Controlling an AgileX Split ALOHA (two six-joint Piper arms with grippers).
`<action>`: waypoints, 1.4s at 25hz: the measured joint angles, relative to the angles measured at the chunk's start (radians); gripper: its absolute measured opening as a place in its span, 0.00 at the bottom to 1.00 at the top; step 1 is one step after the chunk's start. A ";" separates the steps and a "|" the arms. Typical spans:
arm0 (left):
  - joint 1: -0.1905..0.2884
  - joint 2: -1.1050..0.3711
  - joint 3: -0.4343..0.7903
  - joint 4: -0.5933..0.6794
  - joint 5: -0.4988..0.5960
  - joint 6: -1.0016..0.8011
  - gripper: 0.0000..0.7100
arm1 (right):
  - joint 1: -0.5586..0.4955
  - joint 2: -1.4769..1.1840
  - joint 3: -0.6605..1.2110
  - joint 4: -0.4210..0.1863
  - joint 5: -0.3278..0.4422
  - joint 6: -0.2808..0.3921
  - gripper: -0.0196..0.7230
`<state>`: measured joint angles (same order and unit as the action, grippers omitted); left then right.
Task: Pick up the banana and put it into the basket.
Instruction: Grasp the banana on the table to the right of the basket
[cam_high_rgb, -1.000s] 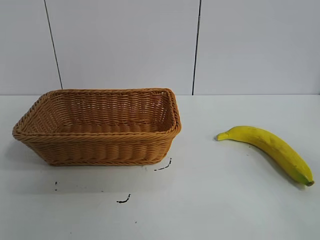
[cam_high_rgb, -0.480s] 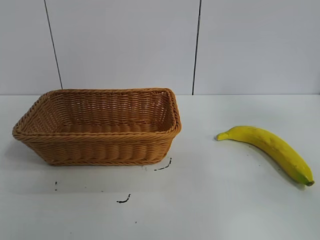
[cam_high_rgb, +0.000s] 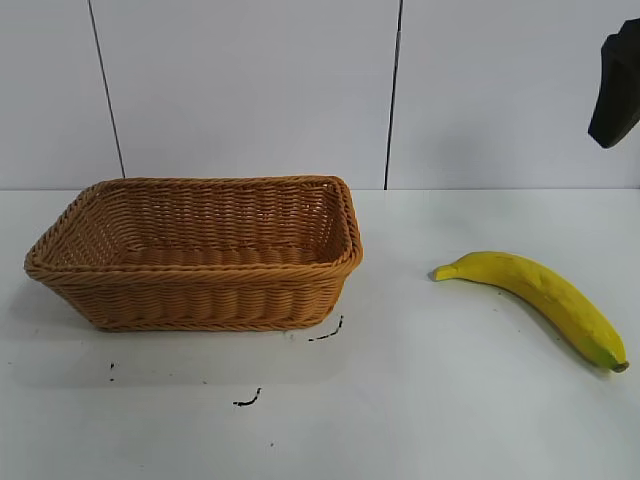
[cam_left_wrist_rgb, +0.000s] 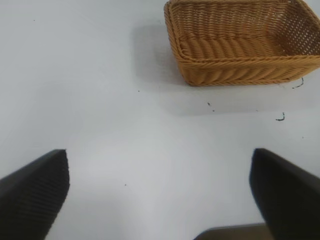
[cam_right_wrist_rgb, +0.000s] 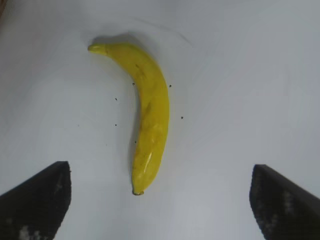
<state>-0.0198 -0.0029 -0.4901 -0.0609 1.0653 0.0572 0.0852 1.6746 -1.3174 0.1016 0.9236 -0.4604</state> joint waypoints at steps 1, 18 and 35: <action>0.000 0.000 0.000 0.000 0.000 0.000 0.98 | 0.001 0.009 -0.001 -0.002 -0.018 0.012 0.96; 0.000 0.000 0.000 0.000 0.000 0.000 0.98 | -0.013 0.374 -0.003 -0.024 -0.211 0.058 0.96; 0.000 0.000 0.000 0.000 0.000 0.000 0.98 | -0.013 0.456 -0.005 -0.042 -0.232 0.141 0.52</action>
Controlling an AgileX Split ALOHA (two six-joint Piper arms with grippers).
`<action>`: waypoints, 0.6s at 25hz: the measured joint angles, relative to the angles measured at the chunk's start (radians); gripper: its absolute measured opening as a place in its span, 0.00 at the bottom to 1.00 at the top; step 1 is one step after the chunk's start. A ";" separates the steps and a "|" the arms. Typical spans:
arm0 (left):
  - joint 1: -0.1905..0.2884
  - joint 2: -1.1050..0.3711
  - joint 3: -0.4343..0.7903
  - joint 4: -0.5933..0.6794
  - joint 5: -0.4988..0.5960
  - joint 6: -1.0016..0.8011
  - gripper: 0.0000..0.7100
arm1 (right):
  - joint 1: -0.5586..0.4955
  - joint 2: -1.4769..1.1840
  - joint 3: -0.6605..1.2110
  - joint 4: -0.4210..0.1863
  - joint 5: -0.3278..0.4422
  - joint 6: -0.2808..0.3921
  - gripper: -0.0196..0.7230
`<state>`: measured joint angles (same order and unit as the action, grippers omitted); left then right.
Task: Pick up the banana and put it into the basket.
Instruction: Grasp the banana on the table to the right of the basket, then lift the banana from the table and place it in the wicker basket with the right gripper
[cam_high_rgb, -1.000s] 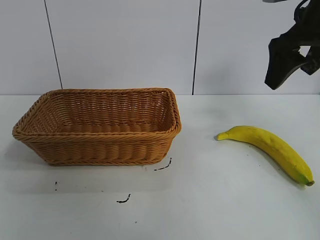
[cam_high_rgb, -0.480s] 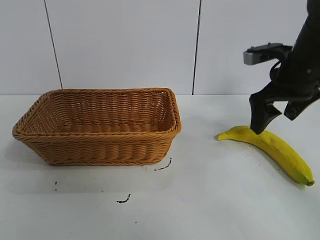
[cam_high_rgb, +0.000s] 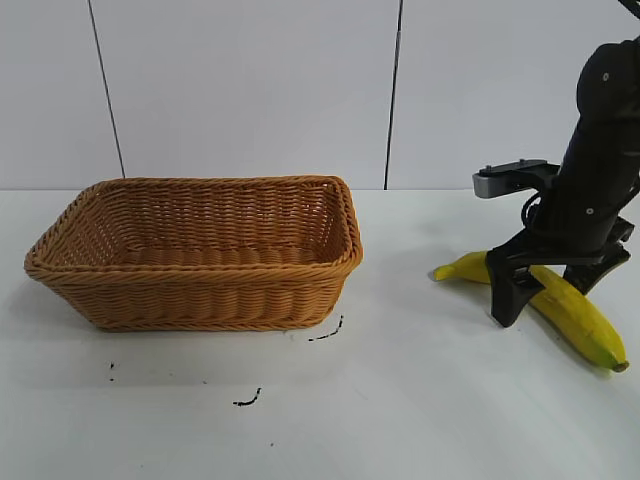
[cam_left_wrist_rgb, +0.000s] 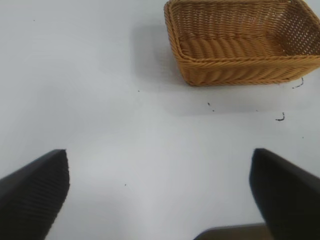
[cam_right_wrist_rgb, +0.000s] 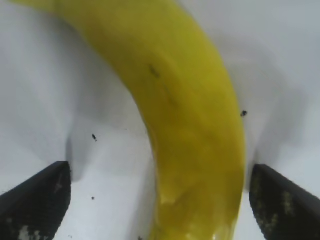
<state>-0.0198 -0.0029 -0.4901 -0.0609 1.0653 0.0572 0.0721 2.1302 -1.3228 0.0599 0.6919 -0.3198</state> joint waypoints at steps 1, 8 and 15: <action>0.000 0.000 0.000 0.000 0.000 0.000 0.98 | 0.000 0.000 0.000 -0.008 0.001 0.007 0.44; 0.000 0.000 0.000 0.000 0.000 0.000 0.98 | 0.000 -0.015 -0.002 -0.060 0.026 0.016 0.45; 0.000 0.000 0.000 0.000 0.000 0.000 0.98 | 0.012 -0.124 -0.175 -0.073 0.274 0.017 0.45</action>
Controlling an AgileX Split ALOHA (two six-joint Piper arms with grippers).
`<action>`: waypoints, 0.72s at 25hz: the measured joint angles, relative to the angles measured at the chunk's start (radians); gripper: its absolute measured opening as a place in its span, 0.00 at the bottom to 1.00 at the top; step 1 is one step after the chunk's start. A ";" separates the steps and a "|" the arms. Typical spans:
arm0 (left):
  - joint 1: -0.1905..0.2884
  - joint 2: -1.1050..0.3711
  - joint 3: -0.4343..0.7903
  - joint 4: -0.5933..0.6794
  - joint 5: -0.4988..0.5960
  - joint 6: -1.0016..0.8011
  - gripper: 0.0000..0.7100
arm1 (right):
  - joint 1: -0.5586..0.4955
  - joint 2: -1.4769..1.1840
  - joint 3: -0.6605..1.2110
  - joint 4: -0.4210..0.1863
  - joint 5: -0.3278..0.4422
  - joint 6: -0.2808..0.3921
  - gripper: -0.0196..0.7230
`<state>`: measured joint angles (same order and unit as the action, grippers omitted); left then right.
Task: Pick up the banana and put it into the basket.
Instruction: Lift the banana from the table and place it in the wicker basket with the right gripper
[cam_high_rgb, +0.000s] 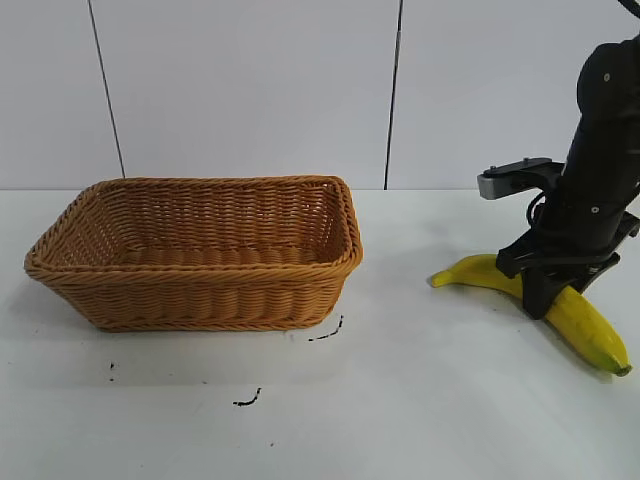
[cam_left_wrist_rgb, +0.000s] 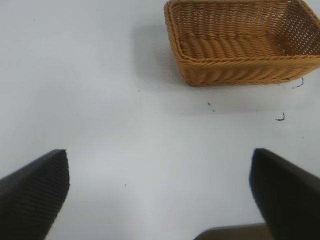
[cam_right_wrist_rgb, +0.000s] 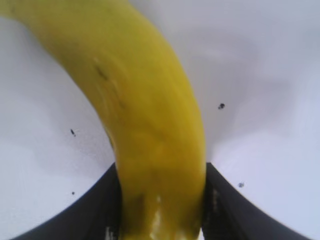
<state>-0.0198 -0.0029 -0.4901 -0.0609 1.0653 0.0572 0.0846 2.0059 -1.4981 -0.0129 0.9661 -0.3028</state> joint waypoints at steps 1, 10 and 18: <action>0.000 0.000 0.000 0.000 0.000 0.000 0.98 | 0.009 -0.008 -0.040 0.001 0.051 0.000 0.45; 0.000 0.000 0.000 0.000 0.000 0.000 0.98 | 0.168 0.048 -0.453 0.004 0.213 -0.012 0.45; 0.000 0.000 0.000 0.000 0.000 0.000 0.98 | 0.357 0.262 -0.779 0.003 0.248 -0.100 0.45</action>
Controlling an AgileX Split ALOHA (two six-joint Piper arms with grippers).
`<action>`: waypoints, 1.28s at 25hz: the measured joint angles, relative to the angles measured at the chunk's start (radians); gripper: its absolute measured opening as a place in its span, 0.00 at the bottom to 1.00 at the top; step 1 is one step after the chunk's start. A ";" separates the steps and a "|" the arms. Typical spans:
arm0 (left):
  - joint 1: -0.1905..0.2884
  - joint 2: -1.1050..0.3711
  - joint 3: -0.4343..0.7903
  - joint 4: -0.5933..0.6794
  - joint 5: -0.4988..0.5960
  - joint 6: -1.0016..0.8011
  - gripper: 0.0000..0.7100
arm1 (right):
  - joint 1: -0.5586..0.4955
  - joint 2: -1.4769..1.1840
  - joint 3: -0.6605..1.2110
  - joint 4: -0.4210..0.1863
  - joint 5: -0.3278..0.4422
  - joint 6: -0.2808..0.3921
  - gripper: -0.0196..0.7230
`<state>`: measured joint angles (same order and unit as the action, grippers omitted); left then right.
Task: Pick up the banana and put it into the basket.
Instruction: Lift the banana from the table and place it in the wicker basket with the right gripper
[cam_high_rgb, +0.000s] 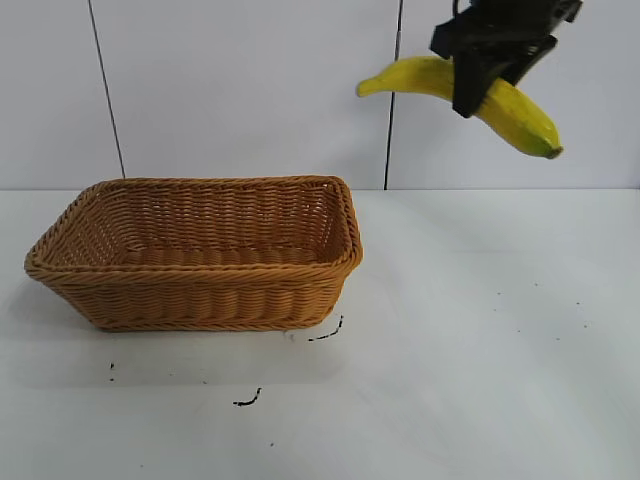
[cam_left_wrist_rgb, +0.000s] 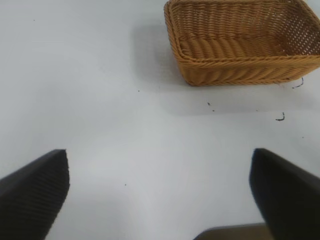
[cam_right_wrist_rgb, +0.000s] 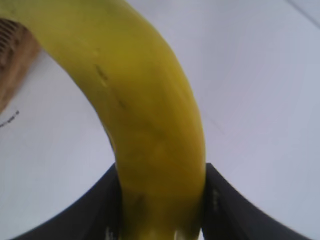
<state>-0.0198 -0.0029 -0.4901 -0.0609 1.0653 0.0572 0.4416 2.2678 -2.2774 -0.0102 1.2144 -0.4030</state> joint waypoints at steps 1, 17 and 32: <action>0.000 0.000 0.000 0.000 0.000 0.000 0.98 | 0.028 0.016 -0.014 0.001 0.001 -0.016 0.45; 0.000 0.000 0.000 0.000 0.000 0.000 0.98 | 0.206 0.214 -0.035 -0.015 -0.253 -0.195 0.45; 0.000 0.000 0.000 0.000 0.000 0.000 0.98 | 0.206 0.266 -0.035 -0.007 -0.316 -0.195 0.57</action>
<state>-0.0198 -0.0029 -0.4901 -0.0609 1.0653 0.0572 0.6481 2.5338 -2.3120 -0.0172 0.8982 -0.5977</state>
